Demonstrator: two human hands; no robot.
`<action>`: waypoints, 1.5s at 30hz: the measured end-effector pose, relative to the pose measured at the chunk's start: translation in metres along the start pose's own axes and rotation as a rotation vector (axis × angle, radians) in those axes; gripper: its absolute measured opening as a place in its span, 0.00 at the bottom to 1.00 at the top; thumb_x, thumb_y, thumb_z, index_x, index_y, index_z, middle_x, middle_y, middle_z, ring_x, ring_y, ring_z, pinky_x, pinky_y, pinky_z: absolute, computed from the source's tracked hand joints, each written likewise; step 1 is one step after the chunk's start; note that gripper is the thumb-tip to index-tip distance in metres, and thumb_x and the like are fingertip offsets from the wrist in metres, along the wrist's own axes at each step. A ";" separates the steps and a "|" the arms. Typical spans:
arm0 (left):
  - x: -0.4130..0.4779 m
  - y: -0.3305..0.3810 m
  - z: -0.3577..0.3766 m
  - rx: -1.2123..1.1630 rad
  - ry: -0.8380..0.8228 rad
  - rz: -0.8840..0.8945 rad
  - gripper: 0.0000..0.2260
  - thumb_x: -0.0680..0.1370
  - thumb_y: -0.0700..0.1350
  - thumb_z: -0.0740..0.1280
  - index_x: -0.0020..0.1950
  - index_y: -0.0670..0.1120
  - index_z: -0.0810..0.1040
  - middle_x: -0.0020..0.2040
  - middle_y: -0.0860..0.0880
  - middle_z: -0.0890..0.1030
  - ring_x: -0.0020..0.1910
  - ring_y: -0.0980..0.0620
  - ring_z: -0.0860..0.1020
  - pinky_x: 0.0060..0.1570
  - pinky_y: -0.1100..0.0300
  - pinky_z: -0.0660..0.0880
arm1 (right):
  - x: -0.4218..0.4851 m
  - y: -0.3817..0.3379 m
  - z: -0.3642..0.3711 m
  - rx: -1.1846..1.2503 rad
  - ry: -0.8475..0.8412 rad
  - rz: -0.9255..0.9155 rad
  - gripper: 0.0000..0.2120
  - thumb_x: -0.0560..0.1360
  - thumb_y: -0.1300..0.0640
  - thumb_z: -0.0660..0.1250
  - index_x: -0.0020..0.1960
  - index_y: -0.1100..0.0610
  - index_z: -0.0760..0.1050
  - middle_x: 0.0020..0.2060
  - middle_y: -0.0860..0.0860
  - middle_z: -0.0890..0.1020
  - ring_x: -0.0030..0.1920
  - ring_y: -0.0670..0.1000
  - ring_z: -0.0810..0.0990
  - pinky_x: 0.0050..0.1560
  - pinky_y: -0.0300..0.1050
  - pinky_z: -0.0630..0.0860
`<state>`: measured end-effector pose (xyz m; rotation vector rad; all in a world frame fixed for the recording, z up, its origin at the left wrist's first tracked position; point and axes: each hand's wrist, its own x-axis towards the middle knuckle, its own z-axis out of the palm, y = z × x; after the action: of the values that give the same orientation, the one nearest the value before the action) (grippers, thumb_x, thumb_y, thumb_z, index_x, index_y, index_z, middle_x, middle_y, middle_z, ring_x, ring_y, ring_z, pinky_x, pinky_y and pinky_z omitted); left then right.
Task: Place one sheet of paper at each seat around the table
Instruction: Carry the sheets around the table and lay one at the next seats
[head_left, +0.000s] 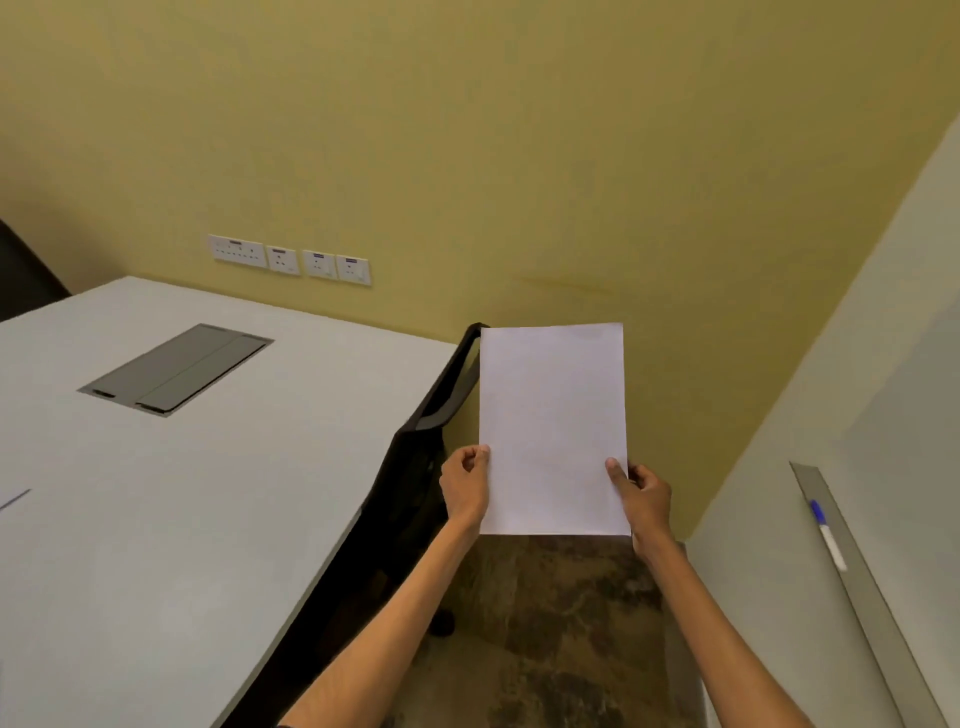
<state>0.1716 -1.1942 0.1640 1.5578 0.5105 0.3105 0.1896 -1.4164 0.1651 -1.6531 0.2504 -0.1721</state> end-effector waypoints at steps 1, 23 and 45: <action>0.013 0.004 0.007 -0.008 0.022 0.013 0.10 0.81 0.47 0.65 0.52 0.41 0.80 0.47 0.48 0.81 0.48 0.52 0.78 0.52 0.59 0.76 | 0.022 -0.008 0.002 -0.006 -0.029 -0.009 0.11 0.75 0.54 0.72 0.48 0.62 0.80 0.42 0.55 0.82 0.44 0.52 0.77 0.45 0.46 0.75; 0.305 0.030 -0.055 -0.164 0.678 -0.054 0.08 0.78 0.46 0.68 0.46 0.43 0.83 0.44 0.49 0.82 0.47 0.47 0.80 0.51 0.55 0.77 | 0.286 -0.081 0.326 -0.164 -0.595 -0.067 0.11 0.73 0.54 0.73 0.51 0.61 0.83 0.50 0.56 0.86 0.45 0.53 0.82 0.55 0.54 0.80; 0.417 -0.055 -0.122 -0.099 1.083 -0.479 0.10 0.78 0.45 0.68 0.44 0.39 0.82 0.41 0.46 0.81 0.42 0.47 0.78 0.46 0.56 0.75 | 0.358 0.007 0.570 -0.531 -1.204 0.074 0.09 0.75 0.56 0.72 0.46 0.63 0.82 0.47 0.60 0.84 0.49 0.59 0.82 0.57 0.57 0.78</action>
<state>0.4625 -0.8803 0.0698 1.0146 1.6416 0.7867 0.6827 -0.9637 0.0894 -1.9692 -0.6072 1.0060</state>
